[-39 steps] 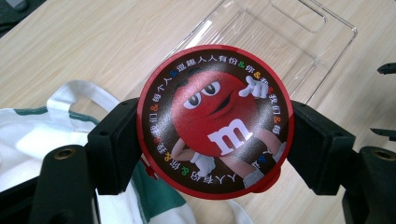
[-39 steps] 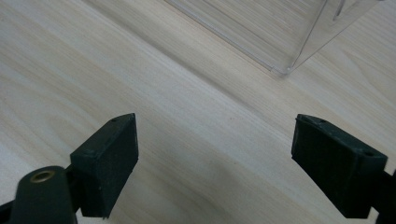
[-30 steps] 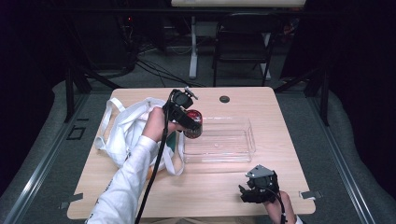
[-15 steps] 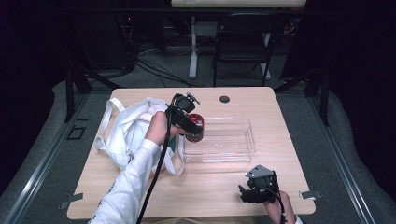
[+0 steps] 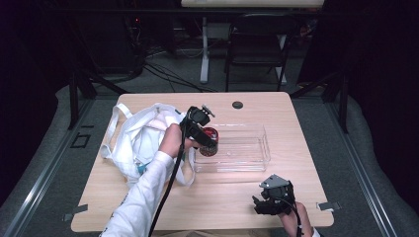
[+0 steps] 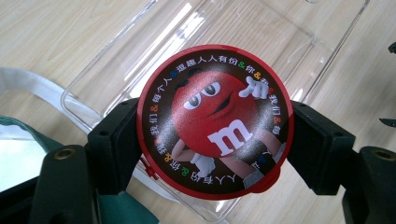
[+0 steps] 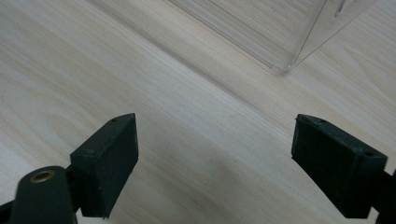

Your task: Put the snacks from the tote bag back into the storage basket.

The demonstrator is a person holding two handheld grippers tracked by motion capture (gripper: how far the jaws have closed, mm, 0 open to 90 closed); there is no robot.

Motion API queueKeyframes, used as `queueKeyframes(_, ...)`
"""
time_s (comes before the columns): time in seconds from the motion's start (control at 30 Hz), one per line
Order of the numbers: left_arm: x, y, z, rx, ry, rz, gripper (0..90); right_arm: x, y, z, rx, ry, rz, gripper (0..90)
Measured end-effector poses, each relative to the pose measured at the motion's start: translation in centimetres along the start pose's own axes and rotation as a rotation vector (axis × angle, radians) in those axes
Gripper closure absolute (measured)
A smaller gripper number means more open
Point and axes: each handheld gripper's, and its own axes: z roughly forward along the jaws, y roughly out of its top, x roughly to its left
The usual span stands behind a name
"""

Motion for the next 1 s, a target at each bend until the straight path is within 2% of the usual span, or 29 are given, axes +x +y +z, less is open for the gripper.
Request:
queueKeyframes(0.23, -0.1, -0.3, 0.8, 0.015, 0.002, 0.002, 26.0, 0.0, 0.0, 0.0, -0.002, 0.011, 0.003, 14.2)
queueKeyframes(0.3, -0.1, -0.4, 1.0, 0.015, 0.001, 0.011, 26.0, 0.0, 0.0, 0.0, 0.001, 0.006, -0.001, 14.3)
queueKeyframes(0.77, -0.1, -0.8, 2.3, 0.014, 0.008, 0.008, 26.0, 0.0, 0.0, 0.0, -0.002, 0.006, -0.006, 14.3)
queueKeyframes(1.0, 0.2, -1.3, 3.1, 0.019, 0.009, -0.010, 26.0, 0.0, 0.0, 0.0, -0.002, 0.009, -0.008, 14.3)
